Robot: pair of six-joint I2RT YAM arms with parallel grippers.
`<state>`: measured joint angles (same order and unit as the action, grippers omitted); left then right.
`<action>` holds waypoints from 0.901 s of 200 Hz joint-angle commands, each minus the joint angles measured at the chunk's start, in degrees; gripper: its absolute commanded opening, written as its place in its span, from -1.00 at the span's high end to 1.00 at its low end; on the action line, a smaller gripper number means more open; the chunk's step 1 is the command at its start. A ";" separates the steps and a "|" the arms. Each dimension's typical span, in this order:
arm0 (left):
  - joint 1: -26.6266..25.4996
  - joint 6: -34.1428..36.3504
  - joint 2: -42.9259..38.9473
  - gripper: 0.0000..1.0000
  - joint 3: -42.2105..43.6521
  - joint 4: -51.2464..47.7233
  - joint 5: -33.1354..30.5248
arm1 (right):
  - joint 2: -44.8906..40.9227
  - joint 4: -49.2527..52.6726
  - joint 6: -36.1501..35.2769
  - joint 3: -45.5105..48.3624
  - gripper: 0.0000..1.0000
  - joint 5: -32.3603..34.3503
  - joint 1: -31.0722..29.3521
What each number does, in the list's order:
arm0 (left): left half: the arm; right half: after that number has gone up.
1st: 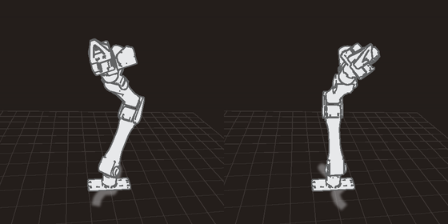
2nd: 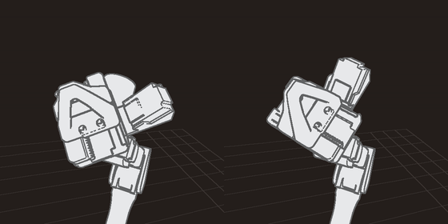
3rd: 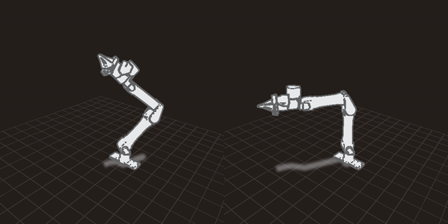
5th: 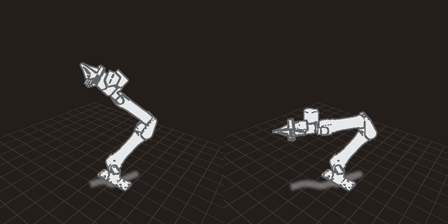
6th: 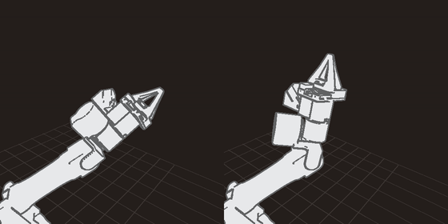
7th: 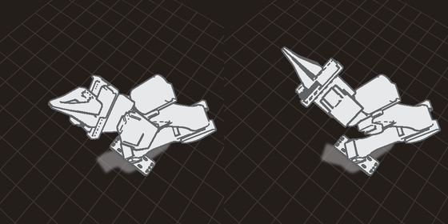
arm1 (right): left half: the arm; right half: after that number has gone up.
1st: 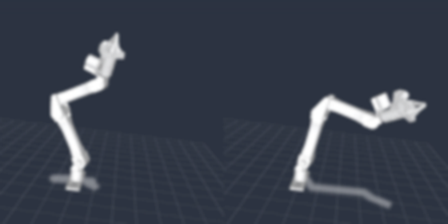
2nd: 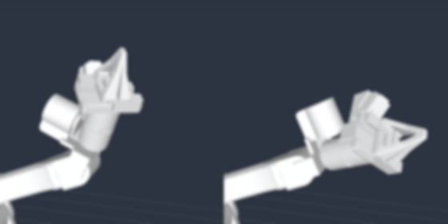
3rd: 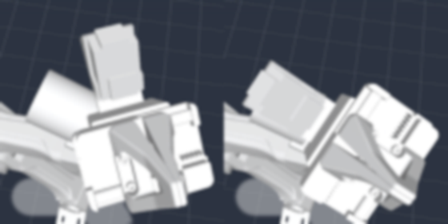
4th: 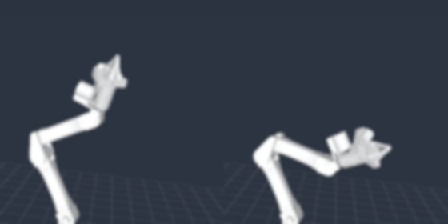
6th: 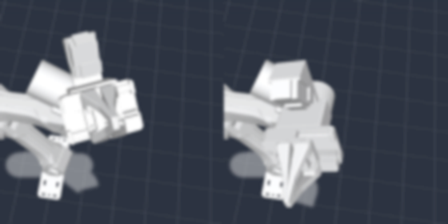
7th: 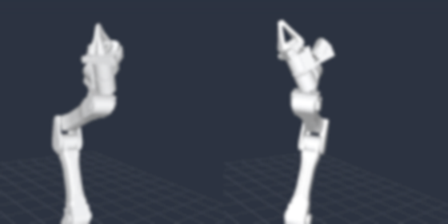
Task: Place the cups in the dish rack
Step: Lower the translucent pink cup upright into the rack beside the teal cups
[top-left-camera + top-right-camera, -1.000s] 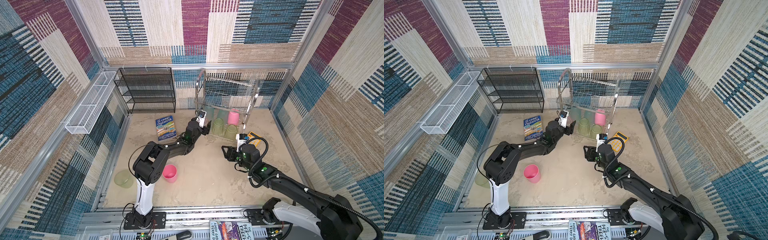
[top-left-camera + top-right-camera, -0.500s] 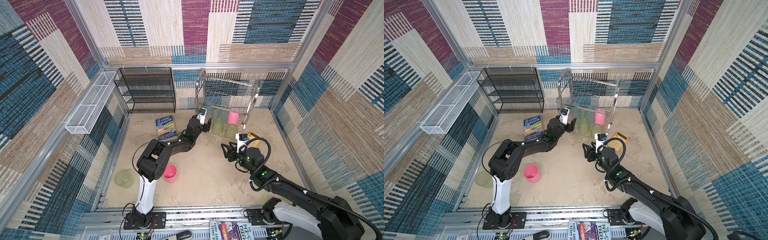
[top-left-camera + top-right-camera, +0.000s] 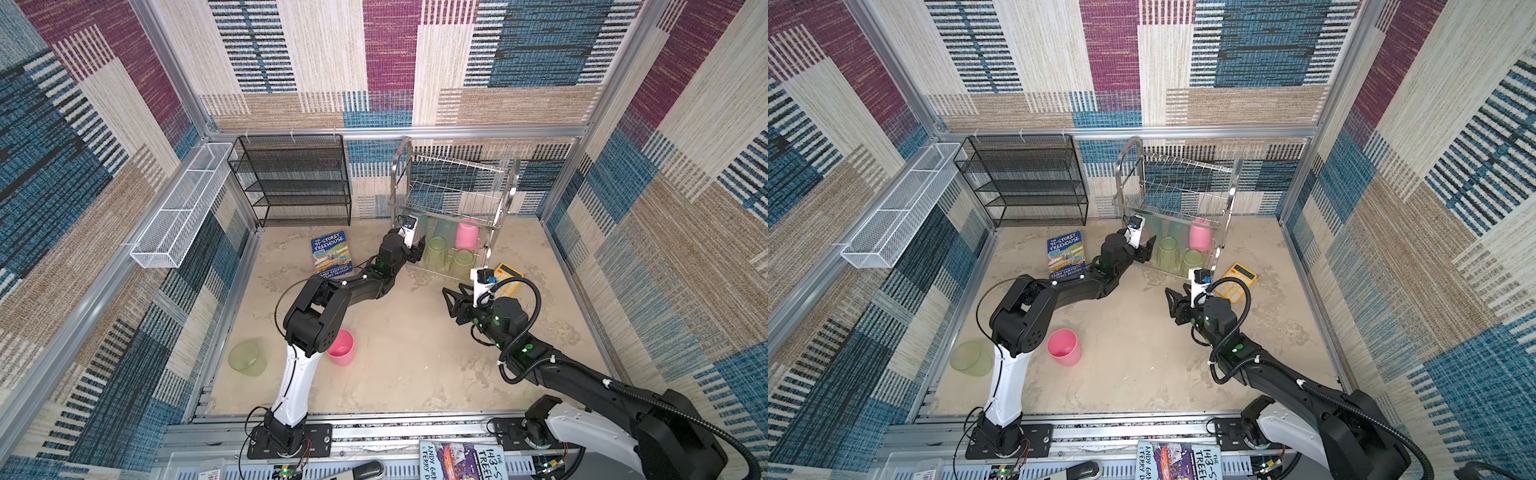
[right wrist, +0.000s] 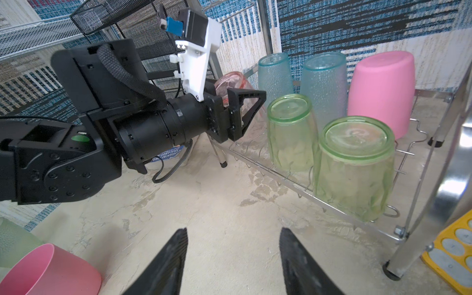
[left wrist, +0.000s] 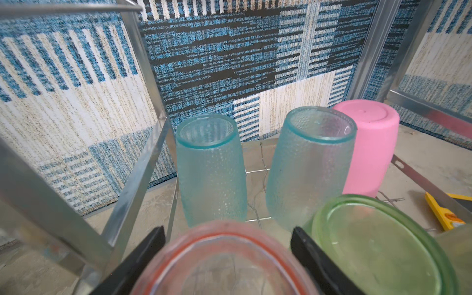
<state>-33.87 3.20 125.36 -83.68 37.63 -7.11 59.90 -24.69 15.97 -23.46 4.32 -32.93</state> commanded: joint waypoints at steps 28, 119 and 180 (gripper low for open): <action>0.33 1.27 1.20 -0.18 -1.61 -1.14 1.01 | 0.89 -4.40 -0.43 0.62 -0.21 0.25 -0.03; 1.39 1.54 3.57 -0.18 -5.67 -6.44 1.75 | 2.60 -5.54 -1.15 0.74 -0.22 0.16 -0.03; 2.13 0.84 4.54 -0.21 -6.97 -8.61 2.57 | 3.14 -5.81 -1.33 0.88 -0.24 0.34 -0.10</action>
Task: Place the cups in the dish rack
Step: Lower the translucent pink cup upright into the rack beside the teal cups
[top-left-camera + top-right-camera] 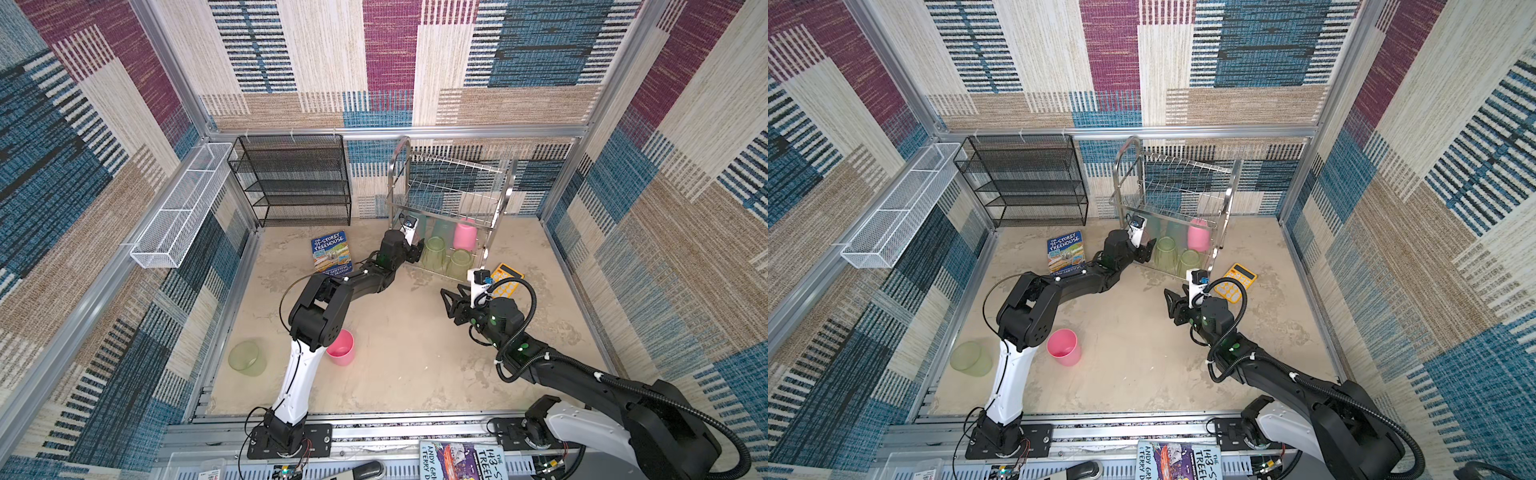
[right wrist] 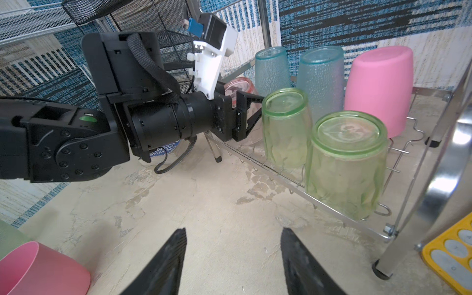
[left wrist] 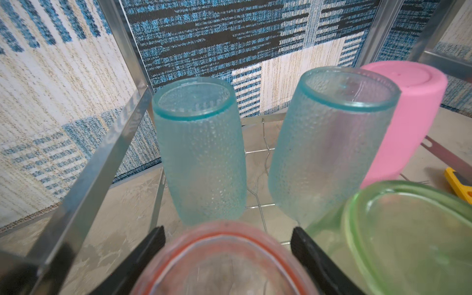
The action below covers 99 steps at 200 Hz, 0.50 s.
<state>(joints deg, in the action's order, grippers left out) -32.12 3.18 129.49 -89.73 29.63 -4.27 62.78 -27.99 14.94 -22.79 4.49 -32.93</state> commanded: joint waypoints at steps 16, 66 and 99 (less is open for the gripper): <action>0.39 0.91 0.54 -0.24 -1.31 -1.45 -0.12 | 0.32 -2.59 -0.27 0.37 -0.24 0.34 -0.03; 0.47 1.43 0.76 -0.38 -2.53 -3.30 -0.13 | 0.71 -3.22 -0.22 0.64 -0.26 0.33 -0.03; 0.52 1.74 0.62 -0.49 -2.65 -3.70 -0.12 | 0.77 -3.47 -0.29 0.77 -0.26 0.29 -0.09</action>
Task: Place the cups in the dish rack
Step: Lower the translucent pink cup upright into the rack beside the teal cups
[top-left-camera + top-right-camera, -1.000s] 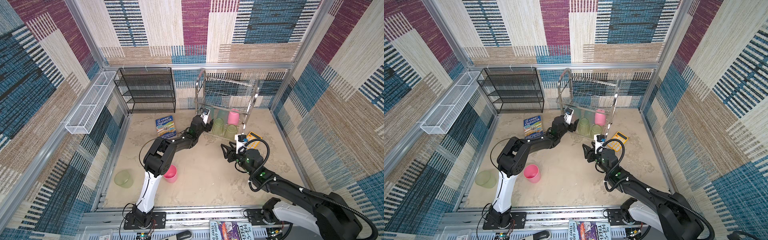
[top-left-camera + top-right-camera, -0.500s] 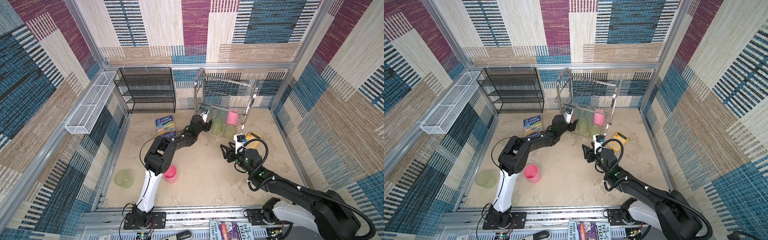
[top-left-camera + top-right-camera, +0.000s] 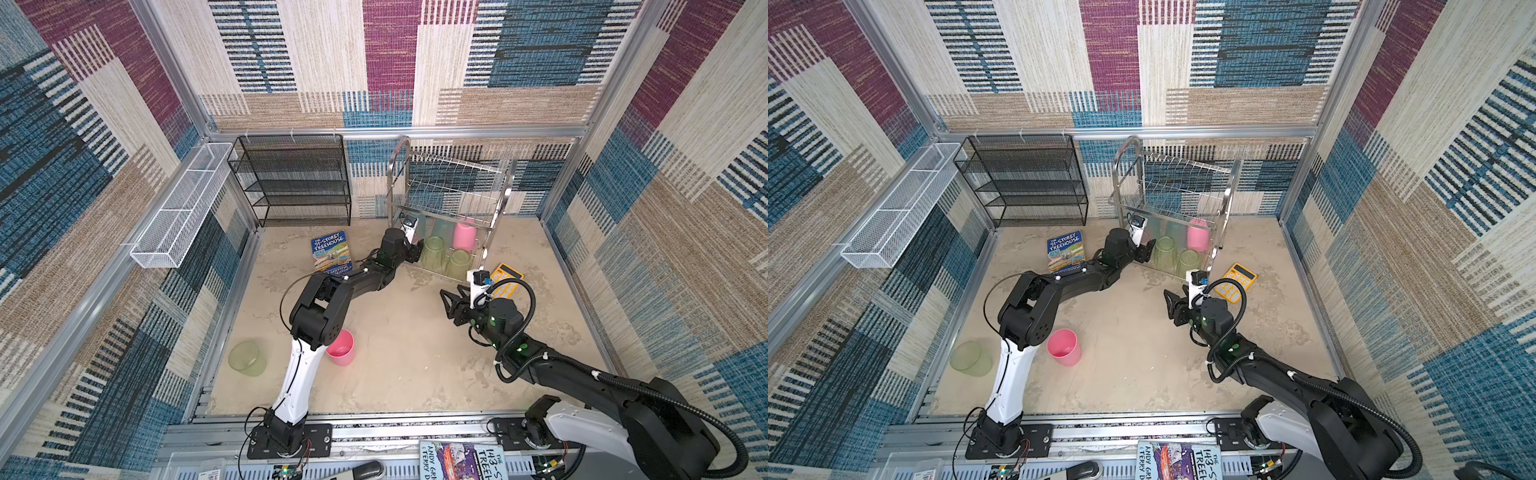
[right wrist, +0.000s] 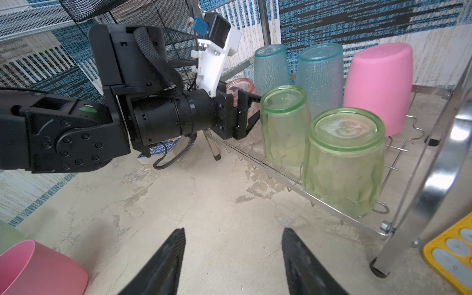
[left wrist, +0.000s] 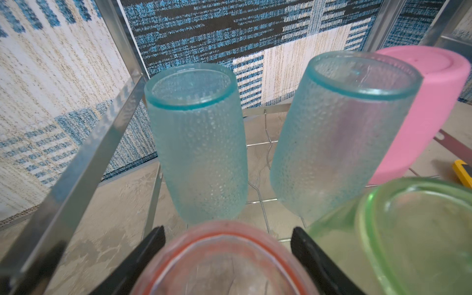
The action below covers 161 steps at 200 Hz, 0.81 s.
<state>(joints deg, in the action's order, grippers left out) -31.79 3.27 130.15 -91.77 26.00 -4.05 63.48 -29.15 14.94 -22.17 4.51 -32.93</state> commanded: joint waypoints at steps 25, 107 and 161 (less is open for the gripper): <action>0.16 2.05 -0.08 -0.56 -0.83 -0.25 -0.47 | -0.02 -2.36 -0.31 0.44 -0.27 0.13 -0.04; 0.20 2.80 -0.16 -0.69 -1.53 -0.38 -1.13 | -0.10 -2.24 -0.29 0.47 -0.27 -0.23 -0.08; 0.15 2.94 -0.91 -0.69 -0.59 0.69 -1.44 | 0.15 -2.37 -0.28 0.47 -0.27 -0.34 -0.03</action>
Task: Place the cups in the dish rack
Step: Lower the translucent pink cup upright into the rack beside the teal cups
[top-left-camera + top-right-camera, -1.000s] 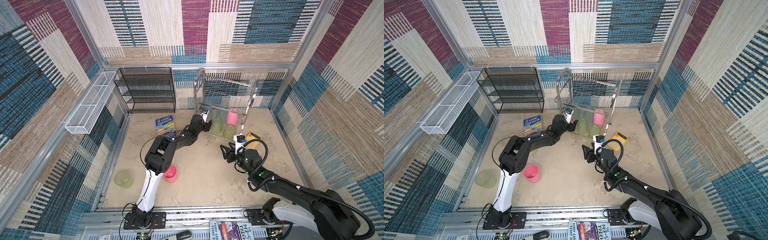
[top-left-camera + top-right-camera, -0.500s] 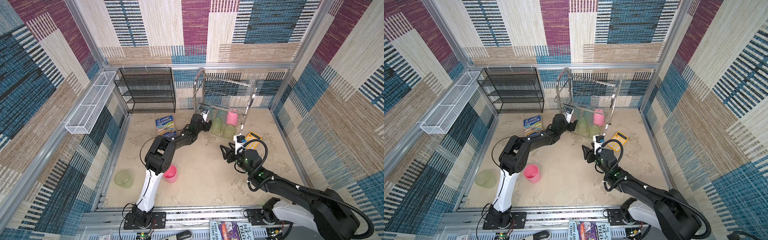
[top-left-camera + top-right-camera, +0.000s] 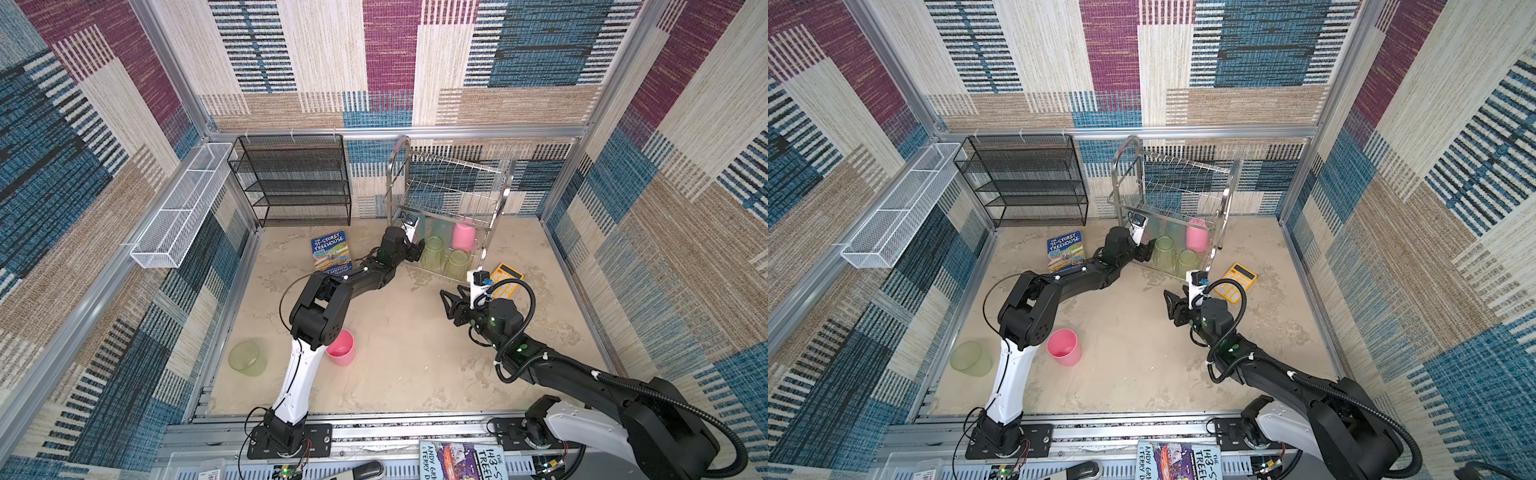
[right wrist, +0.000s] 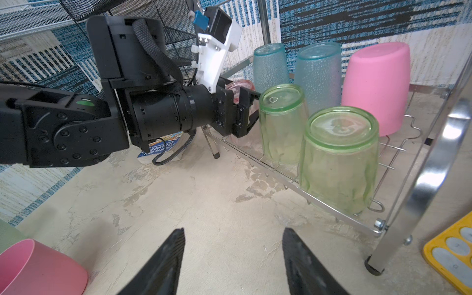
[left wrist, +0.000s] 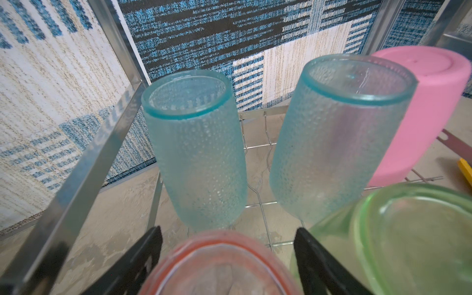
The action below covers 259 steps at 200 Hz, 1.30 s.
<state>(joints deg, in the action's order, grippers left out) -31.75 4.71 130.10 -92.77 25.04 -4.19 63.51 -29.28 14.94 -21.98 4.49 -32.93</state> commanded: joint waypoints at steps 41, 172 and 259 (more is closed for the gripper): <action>0.06 1.88 -1.77 -0.70 2.79 4.85 -2.18 | 0.37 -2.81 -0.38 0.45 -0.27 -0.56 -0.03; 0.10 2.76 -4.11 -0.72 7.11 13.68 -4.02 | 0.66 -2.98 -0.87 0.24 -0.30 -0.54 -0.03; 0.11 1.97 -8.80 -0.68 11.34 16.14 -3.55 | 0.83 -3.33 -1.49 -0.37 -0.31 -1.07 -0.06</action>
<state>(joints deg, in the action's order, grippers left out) -31.64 5.96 122.91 -82.59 37.89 -7.40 64.42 -30.59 14.09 -21.71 4.03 -32.93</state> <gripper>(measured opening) 0.844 0.653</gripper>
